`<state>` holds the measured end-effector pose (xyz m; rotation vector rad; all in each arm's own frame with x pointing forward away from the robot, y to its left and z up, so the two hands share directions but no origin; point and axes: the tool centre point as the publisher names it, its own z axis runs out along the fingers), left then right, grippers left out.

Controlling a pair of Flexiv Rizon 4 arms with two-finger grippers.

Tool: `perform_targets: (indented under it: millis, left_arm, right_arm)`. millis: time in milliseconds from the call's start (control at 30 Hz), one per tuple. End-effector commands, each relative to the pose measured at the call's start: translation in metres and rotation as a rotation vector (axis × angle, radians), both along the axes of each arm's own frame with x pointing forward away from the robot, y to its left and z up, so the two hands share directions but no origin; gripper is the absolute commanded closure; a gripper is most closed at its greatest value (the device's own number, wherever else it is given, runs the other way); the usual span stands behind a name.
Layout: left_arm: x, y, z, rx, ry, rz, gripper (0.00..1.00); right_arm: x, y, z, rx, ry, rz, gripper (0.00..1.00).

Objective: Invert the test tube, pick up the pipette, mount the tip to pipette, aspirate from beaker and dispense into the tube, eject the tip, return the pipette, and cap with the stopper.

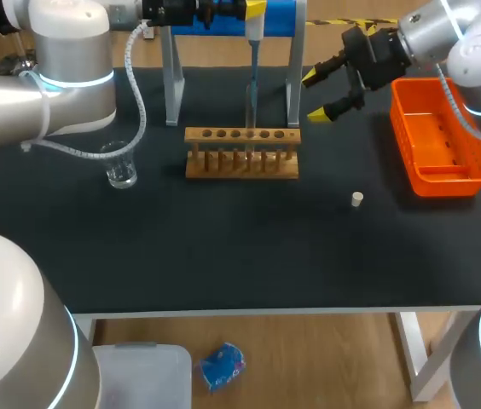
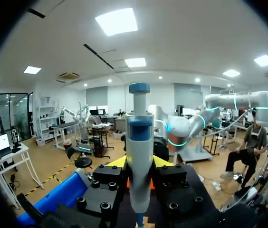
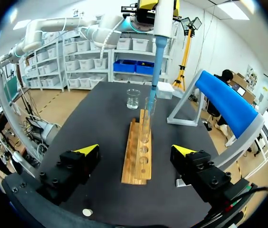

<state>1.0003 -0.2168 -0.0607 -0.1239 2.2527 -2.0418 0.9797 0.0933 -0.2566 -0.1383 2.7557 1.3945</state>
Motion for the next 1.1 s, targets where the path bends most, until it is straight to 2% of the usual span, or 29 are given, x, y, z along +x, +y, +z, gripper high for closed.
perform_targets:
  millis: [33,300,600,833,1100]
  left_arm:
    - [-0.003,0.001,0.012,0.011,0.001,0.007,1.0]
    - [-0.005,0.0,0.034,0.026,-0.001,0.004,1.0]
    - [-0.018,-0.004,0.064,0.044,0.0,0.036,1.0]
    - [-0.042,-0.011,0.078,0.046,-0.019,0.043,1.0]
    - [-0.077,-0.02,0.074,0.049,-0.042,0.034,1.0]
  right_arm:
    - [0.001,0.0,0.0,-0.001,0.001,0.001,0.0]
    - [0.001,0.0,0.0,-0.001,0.001,0.001,0.0]
    - [0.001,0.0,0.0,-0.001,0.001,0.001,0.0]
    - [0.001,0.0,0.0,-0.001,0.001,0.001,0.0]
    - [0.001,0.0,0.0,-0.001,0.001,0.001,0.0]
